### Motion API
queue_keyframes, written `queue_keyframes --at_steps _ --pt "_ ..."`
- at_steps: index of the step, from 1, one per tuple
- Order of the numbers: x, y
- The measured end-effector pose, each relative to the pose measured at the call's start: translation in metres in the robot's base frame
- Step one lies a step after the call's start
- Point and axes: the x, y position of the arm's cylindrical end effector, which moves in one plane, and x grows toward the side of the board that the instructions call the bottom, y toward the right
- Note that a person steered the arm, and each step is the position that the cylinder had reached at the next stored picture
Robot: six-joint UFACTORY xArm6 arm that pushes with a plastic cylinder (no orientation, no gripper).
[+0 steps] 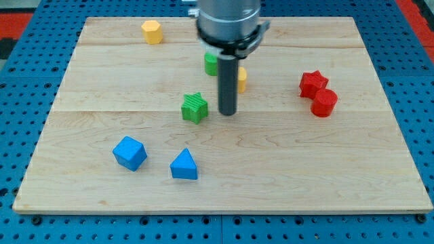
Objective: Move the yellow heart into the green circle
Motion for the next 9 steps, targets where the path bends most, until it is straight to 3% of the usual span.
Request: queue_keyframes --at_steps 3,6,9 --pt "-0.091 0.062" --pt "-0.067 0.081" --pt "-0.094 0.031"
